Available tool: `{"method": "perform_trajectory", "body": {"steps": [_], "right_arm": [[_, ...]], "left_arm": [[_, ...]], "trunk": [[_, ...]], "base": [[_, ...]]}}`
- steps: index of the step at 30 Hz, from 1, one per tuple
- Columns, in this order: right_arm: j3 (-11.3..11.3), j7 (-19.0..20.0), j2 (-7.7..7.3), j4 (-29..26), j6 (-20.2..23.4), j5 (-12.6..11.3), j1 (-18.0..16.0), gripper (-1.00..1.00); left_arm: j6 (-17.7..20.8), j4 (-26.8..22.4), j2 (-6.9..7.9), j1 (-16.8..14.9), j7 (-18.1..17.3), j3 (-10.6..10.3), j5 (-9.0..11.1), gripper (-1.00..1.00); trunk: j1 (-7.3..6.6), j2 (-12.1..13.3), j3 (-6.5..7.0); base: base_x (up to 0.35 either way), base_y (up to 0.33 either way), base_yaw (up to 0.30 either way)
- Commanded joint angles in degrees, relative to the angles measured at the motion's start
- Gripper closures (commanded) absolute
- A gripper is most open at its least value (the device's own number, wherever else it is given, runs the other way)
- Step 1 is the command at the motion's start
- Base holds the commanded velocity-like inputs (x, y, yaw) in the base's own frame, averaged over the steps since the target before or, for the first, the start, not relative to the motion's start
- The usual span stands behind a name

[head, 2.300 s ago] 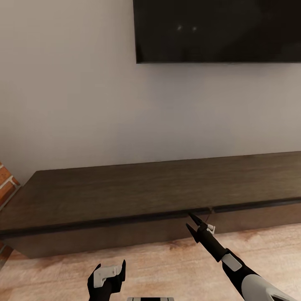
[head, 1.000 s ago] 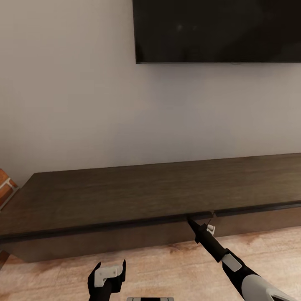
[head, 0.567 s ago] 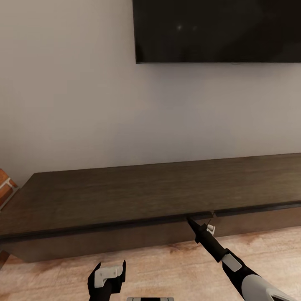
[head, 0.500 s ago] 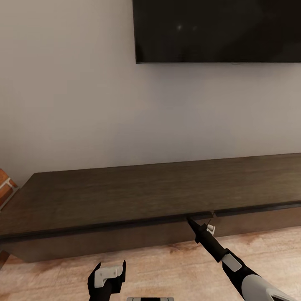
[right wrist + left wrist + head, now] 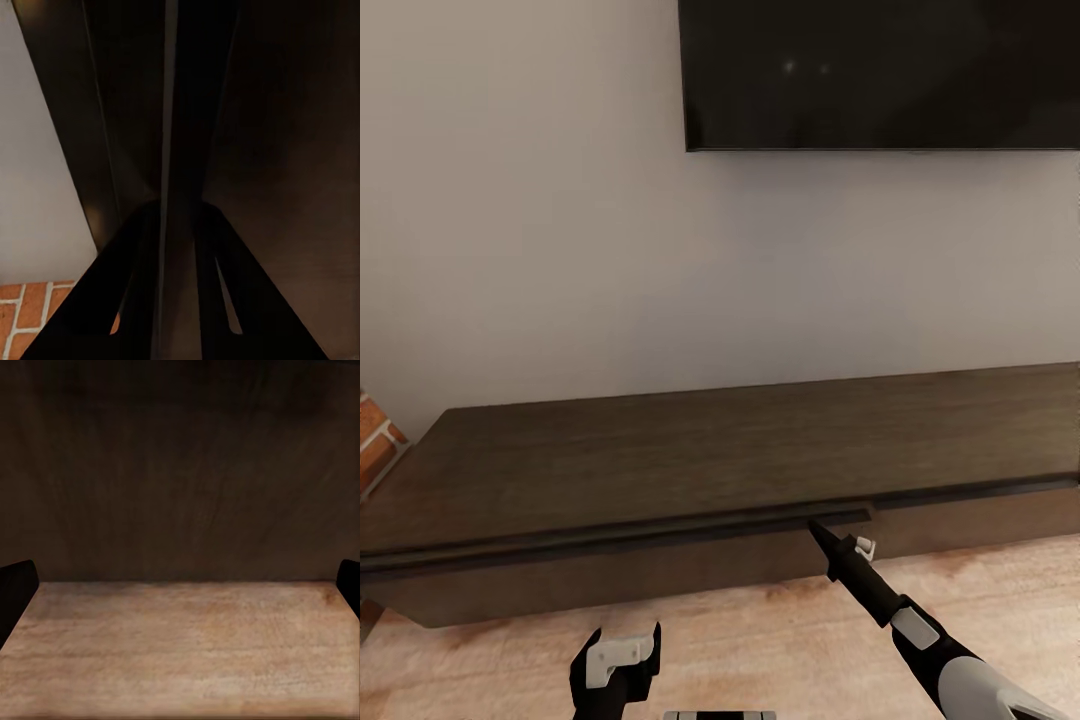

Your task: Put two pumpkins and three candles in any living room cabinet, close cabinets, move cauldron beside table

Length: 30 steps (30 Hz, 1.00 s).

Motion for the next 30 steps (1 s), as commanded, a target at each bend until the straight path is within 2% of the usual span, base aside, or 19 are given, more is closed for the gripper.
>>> {"method": "perform_trajectory", "body": {"steps": [1, 13, 26, 30], "right_arm": [[0.34, 0.53, 0.00, -0.05, 1.28, -1.13, -0.05, 1.00], [0.33, 0.53, -0.01, -0.08, 1.27, -1.13, -0.05, 1.00], [0.28, 0.53, -0.01, -0.21, 0.88, -1.19, 0.00, 1.00], [0.15, 2.29, -0.01, -0.21, 0.45, -1.20, 0.05, 1.00]], "left_arm": [[-0.22, -0.02, 0.01, 0.00, 0.23, -0.10, 0.60, -1.00], [-0.22, 0.00, 0.01, -0.01, 0.30, -0.10, 0.53, -1.00], [-0.22, 0.10, 0.01, -0.07, 0.32, -0.10, 0.52, -1.00], [-0.22, 0.09, 0.01, -0.06, 0.32, -0.10, 0.52, -1.00]], "trunk": [[-0.02, -0.02, -0.03], [-0.02, -0.02, -0.03], [-0.02, -0.02, -0.03], [-0.02, -0.02, -0.03]], "base": [[-0.029, 0.000, 0.000], [-0.096, 0.000, 0.000], [-0.007, 0.000, 0.000], [-0.026, 0.000, 0.000]]}}
